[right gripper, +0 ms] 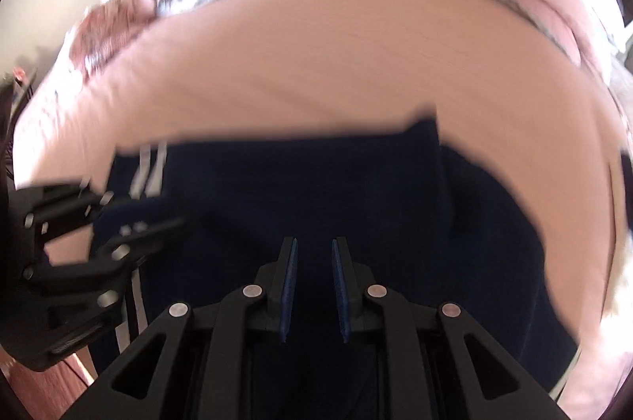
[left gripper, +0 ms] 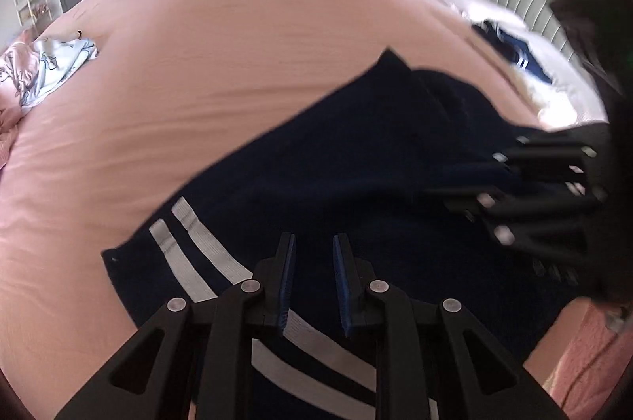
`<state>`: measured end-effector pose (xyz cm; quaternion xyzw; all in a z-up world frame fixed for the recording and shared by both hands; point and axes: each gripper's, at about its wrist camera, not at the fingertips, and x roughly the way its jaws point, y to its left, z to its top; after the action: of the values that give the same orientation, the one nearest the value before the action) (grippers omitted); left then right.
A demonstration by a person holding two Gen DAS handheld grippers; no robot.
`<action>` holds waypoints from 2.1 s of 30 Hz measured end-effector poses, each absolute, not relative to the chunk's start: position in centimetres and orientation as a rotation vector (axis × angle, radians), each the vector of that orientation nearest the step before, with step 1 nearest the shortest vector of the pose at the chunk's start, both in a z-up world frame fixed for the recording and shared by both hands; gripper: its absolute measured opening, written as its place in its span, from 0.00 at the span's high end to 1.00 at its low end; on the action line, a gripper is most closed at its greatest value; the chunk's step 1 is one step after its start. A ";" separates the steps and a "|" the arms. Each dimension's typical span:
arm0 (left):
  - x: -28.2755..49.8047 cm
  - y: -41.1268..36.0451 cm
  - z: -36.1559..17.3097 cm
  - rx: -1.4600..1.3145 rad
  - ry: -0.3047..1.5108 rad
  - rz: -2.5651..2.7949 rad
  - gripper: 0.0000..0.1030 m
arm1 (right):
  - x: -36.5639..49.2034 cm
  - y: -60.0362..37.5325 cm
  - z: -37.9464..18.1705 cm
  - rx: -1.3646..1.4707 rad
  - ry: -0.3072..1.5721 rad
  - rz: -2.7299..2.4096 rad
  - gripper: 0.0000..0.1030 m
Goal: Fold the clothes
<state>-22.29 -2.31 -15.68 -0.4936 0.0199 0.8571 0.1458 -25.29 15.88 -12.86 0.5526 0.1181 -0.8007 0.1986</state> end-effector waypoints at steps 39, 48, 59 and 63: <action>-15.3 -0.8 -9.5 -1.392 -0.010 2.369 0.52 | -9.9 30.1 -7.5 1.601 -0.139 -2.529 0.73; -20.7 5.5 -8.8 -1.302 0.102 2.281 0.52 | -13.6 37.4 -9.7 1.723 -0.337 -2.559 0.73; -30.8 12.0 -12.0 -1.355 0.304 2.329 0.52 | -23.0 36.7 -11.6 1.722 -0.194 -2.567 0.73; -32.7 6.6 -12.9 -1.447 0.039 2.415 0.52 | -24.4 36.8 -11.3 1.715 -0.056 -2.606 0.65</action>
<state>-32.67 6.64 -12.92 -0.5072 0.0137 0.8463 0.1624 -24.37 36.82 -11.31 0.5496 -0.0179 -0.8352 0.0104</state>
